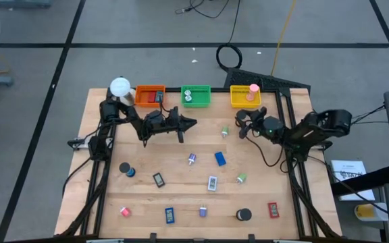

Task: Pick & Place Office items
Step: Put the orange hourglass into the yellow basket

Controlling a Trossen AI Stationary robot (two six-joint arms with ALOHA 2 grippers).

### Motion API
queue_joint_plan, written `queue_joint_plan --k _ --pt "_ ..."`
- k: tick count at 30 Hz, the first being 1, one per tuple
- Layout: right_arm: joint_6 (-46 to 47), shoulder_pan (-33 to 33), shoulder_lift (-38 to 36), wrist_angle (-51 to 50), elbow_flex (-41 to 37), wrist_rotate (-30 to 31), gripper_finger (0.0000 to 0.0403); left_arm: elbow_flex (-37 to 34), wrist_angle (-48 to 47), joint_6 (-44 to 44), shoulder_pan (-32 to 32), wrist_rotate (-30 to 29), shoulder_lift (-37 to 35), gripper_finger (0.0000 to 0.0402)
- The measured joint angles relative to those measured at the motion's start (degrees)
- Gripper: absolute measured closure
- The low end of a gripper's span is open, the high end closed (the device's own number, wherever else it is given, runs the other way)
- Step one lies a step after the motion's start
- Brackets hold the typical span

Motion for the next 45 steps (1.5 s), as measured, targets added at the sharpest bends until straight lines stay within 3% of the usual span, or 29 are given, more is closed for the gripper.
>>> queue_joint_plan --k 7,15,18,21,26,29,33,38,45 --pt "-0.4 0.0 -2.8 -1.7 0.0 0.0 0.0125 0.0 -1.3 -1.6 0.0 0.0 0.0 0.0353" --pt "-1.8 0.1 -8.1 -3.2 0.0 0.0 0.0132 -0.6 0.0 -0.8 0.2 0.2 0.0 0.0370" --pt "-3.1 0.1 -11.5 -4.2 0.0 0.0 0.0150 -1.6 1.2 0.3 0.4 1.4 0.0 0.0395" --pt "-4.4 0.1 -15.5 -6.4 0.0 0.0 0.0180 -2.0 1.2 0.4 1.0 2.1 0.0 0.0392" --pt "-7.0 0.1 -22.7 -11.9 1.5 0.2 0.0265 -2.1 1.2 0.4 1.4 2.0 0.0 0.0384" --pt "-8.6 0.1 -26.6 -22.3 6.0 0.2 0.0329 -2.1 1.1 1.3 1.4 2.1 0.0 0.0393" --pt "-10.5 0.1 -28.5 -44.3 16.7 1.3 0.0394 -2.1 0.7 1.8 1.4 2.0 0.0 0.0397" --pt "-8.1 -0.9 -25.2 -70.5 31.5 0.1 0.0388 -2.1 0.0 1.9 1.4 2.0 0.0 0.0380" --pt "-6.5 -2.5 -14.1 -97.6 48.8 -5.1 0.0396 -2.1 0.0 1.9 1.4 1.7 0.0 0.0385"
